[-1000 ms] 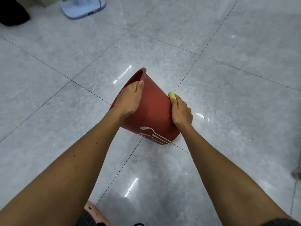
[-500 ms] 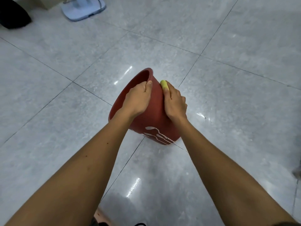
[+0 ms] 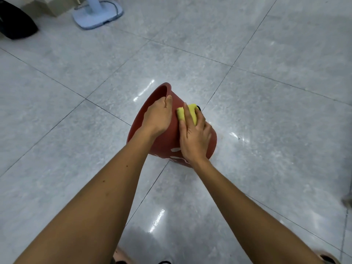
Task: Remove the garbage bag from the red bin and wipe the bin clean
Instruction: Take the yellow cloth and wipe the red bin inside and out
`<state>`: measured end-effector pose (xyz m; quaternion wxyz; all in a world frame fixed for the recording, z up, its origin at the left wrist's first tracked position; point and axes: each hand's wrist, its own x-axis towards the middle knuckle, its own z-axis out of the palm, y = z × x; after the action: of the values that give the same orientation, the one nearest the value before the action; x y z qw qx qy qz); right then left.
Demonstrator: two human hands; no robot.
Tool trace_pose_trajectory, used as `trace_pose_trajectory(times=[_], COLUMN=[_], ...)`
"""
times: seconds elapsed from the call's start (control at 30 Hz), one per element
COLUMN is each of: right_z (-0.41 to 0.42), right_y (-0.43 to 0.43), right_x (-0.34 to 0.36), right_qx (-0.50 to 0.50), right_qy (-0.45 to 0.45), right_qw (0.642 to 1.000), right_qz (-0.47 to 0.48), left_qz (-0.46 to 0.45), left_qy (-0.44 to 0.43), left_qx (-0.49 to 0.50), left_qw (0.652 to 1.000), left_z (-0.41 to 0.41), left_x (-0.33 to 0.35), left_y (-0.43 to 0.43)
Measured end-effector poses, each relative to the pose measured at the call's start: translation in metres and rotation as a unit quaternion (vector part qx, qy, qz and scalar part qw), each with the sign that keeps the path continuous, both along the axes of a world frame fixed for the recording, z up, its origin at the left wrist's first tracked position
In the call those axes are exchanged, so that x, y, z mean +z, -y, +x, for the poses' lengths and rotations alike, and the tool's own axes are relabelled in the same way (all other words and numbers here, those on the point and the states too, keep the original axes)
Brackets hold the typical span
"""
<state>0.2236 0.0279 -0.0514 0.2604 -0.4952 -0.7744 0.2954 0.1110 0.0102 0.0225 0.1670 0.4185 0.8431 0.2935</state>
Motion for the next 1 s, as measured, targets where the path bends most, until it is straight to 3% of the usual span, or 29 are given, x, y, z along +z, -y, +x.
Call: trace_pose_trajectory(times=[0.3,0.5,0.57,0.63,0.67,0.73,0.83,1.0], right_z=[0.036,0.035,0.040,0.049,0.053,0.057,0.059,0.048], right_y=[-0.019,0.020,0.019,0.011,0.005,-0.006,-0.024,-0.031], right_x=[-0.037,0.001,0.006,0.004,0.001,-0.005,-0.010,0.003], right_qx=[-0.128,-0.025,-0.010,-0.017,-0.028,-0.042,-0.044,-0.088], right_qy=[0.075,0.040,0.043,0.051,0.059,0.091,0.118,0.071], right_qw=[0.975,0.999,0.999,0.998,0.995,0.987,0.974,0.951], right_qz=[-0.167,-0.026,-0.013,-0.044,-0.075,-0.129,-0.188,-0.287], left_qz=[0.012,-0.038,-0.057,-0.012,0.013,0.018,0.002,-0.003], left_qy=[0.050,0.034,0.075,0.121,0.106,-0.007,-0.141,-0.161], left_qx=[0.054,0.044,0.072,0.045,0.000,-0.090,-0.180,-0.120], left_qw=[0.997,0.998,0.993,0.992,0.994,0.996,0.973,0.980], left_z=[-0.012,0.025,0.036,0.043,0.046,0.049,0.047,0.038], left_x=[-0.006,0.010,0.014,0.018,0.019,0.015,-0.002,-0.008], left_y=[0.023,0.013,0.006,0.008,0.014,0.037,0.078,0.089])
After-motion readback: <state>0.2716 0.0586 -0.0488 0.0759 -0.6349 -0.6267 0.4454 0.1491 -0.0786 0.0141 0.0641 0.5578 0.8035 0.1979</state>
